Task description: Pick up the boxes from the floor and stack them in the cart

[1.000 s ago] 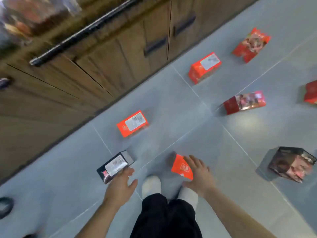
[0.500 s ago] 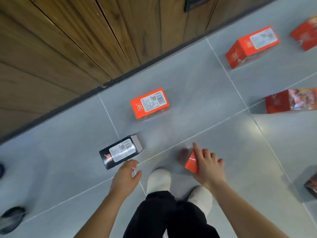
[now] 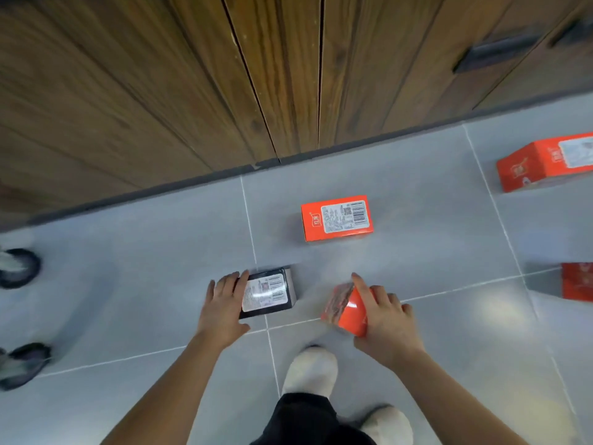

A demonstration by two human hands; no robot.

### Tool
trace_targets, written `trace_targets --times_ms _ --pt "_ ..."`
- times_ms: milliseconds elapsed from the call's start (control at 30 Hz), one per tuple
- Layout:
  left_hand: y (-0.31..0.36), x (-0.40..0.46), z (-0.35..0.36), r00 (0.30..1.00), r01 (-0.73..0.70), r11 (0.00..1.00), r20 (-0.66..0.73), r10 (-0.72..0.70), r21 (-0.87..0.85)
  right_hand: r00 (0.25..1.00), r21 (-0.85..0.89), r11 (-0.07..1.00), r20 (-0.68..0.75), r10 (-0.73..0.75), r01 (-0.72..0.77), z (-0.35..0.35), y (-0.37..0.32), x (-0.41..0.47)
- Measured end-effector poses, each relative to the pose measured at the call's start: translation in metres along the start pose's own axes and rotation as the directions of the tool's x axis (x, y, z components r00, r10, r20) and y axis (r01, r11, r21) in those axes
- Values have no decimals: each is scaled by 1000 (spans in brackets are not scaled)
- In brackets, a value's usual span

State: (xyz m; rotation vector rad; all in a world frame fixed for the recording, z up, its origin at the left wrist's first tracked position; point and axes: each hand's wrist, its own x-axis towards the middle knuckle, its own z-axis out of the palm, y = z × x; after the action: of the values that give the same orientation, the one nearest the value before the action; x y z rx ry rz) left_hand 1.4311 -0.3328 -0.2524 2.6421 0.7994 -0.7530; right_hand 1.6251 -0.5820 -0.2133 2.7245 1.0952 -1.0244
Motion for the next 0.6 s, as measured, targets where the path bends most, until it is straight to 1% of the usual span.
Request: trace_targets --times_ms 67,133,200,267,333,433,500,600 --pt "-2 9 1 999 -19 1000 -36 19 14 1000 26 1000 25 -16 15 -6 -1 4" --pt "2 11 -7 997 -25 1000 -72 24 -17 998 26 999 53 -38 37 -16 1 6" --pt "9 4 -24 995 -21 998 -98 16 -55 995 19 998 79 -55 53 -38 2 1" --pt "17 -9 -54 994 -19 997 -113 11 -68 994 2 997 72 -81 81 -68 0 -9" --pt "25 -30 -100 995 10 995 -101 -20 -96 994 -23 995 49 -97 98 -107 -6 -28" --pt "43 -78 -190 991 95 975 -75 -112 -200 993 -52 992 -17 -114 113 -182 -24 -76" --pt "59 -120 -256 985 118 963 -95 -145 -241 991 -12 992 -59 -123 122 -240 -36 -118" --pt "82 -187 -344 984 115 966 -106 -142 -233 987 28 989 -75 -141 144 -323 -57 -179"
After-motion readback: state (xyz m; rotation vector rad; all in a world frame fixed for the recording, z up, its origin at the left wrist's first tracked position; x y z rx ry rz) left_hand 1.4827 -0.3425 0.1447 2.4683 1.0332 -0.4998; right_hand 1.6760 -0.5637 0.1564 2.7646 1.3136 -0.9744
